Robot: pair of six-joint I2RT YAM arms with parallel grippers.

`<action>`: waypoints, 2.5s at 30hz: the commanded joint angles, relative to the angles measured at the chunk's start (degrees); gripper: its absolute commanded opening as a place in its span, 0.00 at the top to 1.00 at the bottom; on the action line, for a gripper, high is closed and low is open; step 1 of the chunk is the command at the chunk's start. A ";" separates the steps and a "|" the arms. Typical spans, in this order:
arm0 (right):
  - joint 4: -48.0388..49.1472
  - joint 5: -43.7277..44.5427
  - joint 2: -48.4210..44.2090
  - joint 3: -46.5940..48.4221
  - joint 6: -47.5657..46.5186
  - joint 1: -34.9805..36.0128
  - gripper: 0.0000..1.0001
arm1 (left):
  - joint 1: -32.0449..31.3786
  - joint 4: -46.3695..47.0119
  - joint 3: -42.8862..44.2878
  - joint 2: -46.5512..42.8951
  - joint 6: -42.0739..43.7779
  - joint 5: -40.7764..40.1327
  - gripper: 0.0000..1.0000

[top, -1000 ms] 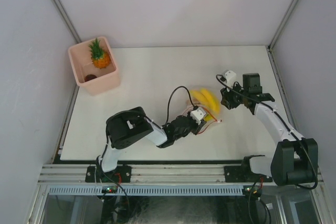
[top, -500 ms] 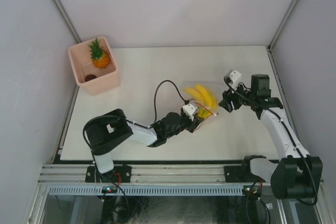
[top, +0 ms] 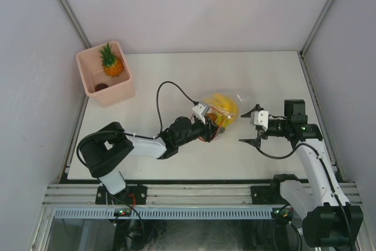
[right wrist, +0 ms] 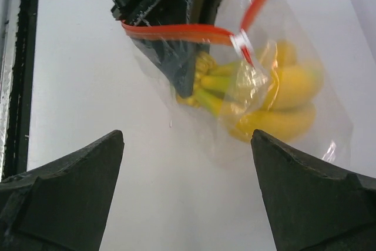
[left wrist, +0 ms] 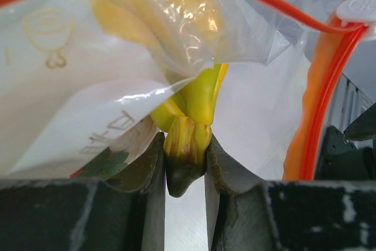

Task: Open the zip-top bag and remove the fake food
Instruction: Pick up the fake fruit from the zipper food storage bag.

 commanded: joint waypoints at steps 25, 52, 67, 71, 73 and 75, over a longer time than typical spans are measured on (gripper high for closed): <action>6.17 5.11 4.86 2.01 -10.10 10.84 0.68 | -1.18 -11.69 6.73 -3.11 0.29 7.50 1.00; 6.15 18.16 1.72 0.04 -13.10 12.43 1.00 | 6.72 4.48 -1.36 -6.53 -27.87 21.86 1.00; 7.35 16.95 0.16 3.26 -5.62 11.07 1.00 | 6.73 -6.56 -0.41 -4.80 -26.76 25.71 1.00; 9.67 21.71 0.32 3.09 -3.94 10.74 1.00 | 6.73 -11.36 0.69 -5.61 -23.71 25.71 1.00; 11.62 24.93 0.25 2.66 -2.74 10.27 1.00 | 6.73 -13.28 0.93 -6.49 -22.43 25.57 1.00; 13.04 26.93 0.16 2.10 -1.81 10.13 1.00 | 6.72 -14.69 1.18 -7.23 -21.37 26.00 1.00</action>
